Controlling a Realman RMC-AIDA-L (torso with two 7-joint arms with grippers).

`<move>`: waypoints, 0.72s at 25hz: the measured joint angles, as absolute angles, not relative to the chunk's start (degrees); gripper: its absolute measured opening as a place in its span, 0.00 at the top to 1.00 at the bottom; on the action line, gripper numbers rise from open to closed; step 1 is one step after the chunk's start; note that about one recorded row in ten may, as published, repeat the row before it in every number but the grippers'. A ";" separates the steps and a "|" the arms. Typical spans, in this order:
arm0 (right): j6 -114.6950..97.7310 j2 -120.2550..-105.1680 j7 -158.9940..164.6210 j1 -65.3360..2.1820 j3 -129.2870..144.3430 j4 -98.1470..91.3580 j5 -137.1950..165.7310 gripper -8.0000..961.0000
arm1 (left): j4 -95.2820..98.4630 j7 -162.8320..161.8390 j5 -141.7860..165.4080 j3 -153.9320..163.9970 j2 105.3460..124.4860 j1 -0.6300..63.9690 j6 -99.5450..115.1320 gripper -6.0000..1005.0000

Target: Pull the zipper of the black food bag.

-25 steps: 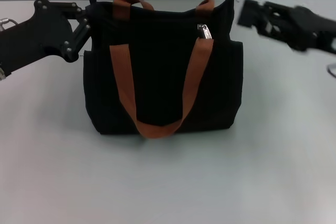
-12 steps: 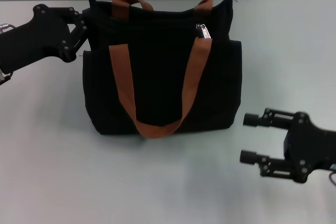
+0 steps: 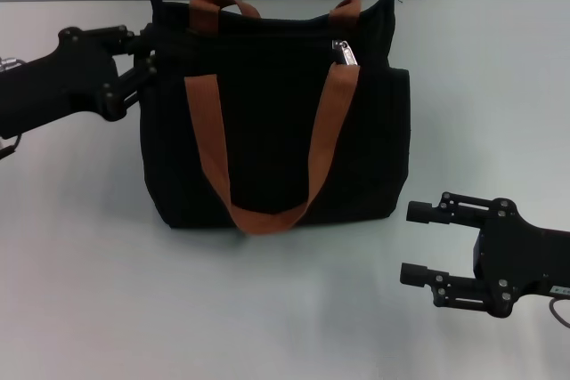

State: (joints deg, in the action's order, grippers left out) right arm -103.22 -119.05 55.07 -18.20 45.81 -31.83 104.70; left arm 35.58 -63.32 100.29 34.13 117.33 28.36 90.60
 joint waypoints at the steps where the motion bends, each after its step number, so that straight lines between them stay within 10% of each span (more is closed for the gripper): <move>1: -103.22 -119.04 55.03 -18.24 45.90 -31.82 104.71 0.24 | 36.23 -65.02 101.08 34.49 117.01 28.21 90.94 0.84; 9: -101.24 -119.00 54.90 -19.22 46.20 -31.15 104.91 0.22 | 37.80 -79.75 102.44 32.59 109.88 26.60 103.06 0.55; 12: -100.93 -119.00 54.86 -19.37 46.23 -31.11 105.34 0.22 | 37.69 -80.81 102.39 31.86 109.22 26.55 106.04 0.32; 18: -100.83 -119.00 54.80 -20.04 46.36 -30.44 106.36 0.21 | 37.51 -73.88 102.87 37.74 110.98 25.93 115.03 0.26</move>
State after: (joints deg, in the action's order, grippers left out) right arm -100.83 -119.00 54.80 -20.04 46.36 -30.44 106.36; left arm 37.51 -73.88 102.87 37.74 110.98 25.93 115.03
